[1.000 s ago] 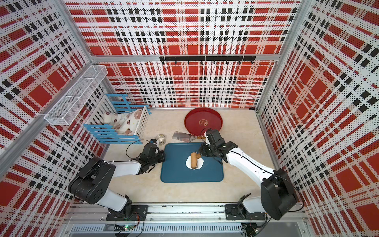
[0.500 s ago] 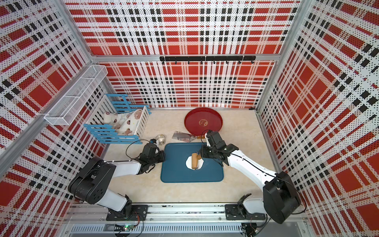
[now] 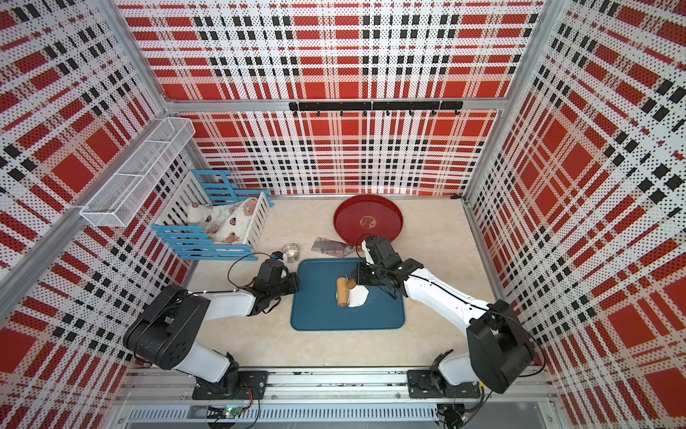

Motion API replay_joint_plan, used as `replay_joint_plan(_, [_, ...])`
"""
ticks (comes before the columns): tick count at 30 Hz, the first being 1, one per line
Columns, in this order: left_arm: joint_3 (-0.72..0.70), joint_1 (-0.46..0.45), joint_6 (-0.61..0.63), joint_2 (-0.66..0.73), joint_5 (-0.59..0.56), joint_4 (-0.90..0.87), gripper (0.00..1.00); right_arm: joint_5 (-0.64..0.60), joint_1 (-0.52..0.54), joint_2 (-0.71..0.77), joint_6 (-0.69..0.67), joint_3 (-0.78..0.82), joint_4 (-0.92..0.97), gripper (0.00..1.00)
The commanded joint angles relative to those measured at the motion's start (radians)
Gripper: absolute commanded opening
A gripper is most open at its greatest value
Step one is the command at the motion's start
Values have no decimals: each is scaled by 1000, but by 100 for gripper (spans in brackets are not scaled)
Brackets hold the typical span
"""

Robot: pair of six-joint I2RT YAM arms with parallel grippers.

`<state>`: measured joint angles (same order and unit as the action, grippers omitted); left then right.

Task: Roll out the dumpling wrappers from the dough
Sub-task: Flatten out the dough on the work surface.

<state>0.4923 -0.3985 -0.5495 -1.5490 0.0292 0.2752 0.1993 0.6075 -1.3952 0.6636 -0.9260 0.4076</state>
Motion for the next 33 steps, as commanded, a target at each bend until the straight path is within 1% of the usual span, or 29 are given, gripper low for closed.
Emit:
replay_joint_plan(1, [-18, 0, -9, 16, 15, -53, 0, -97, -19, 11, -51, 17, 225, 0])
replay_joint_plan(4, [-20, 1, -9, 18, 14, -51, 0, -79, -21, 23, -97, 10, 264, 0])
replay_joint_plan(6, [-20, 3, -9, 17, 15, -50, 0, -52, -22, 39, -104, 16, 265, 0])
replay_joint_plan(8, [-18, 1, -10, 14, 17, -49, 0, -36, -22, 55, -139, 20, 265, 0])
replay_joint_plan(14, [-14, 1, -10, 10, 19, -49, 0, -1, -20, 56, -163, 3, 273, 0])
replay_joint_plan(20, [-7, 0, -11, 10, 23, -50, 0, -5, -18, 22, -161, 8, 254, 0])
replay_joint_plan(29, [6, -5, -9, 0, 23, -53, 0, -43, 58, -59, -147, 15, 211, 0])
replay_joint_plan(33, [4, -7, -9, 0, 23, -54, 0, -63, 73, -86, -147, 20, 209, 0])
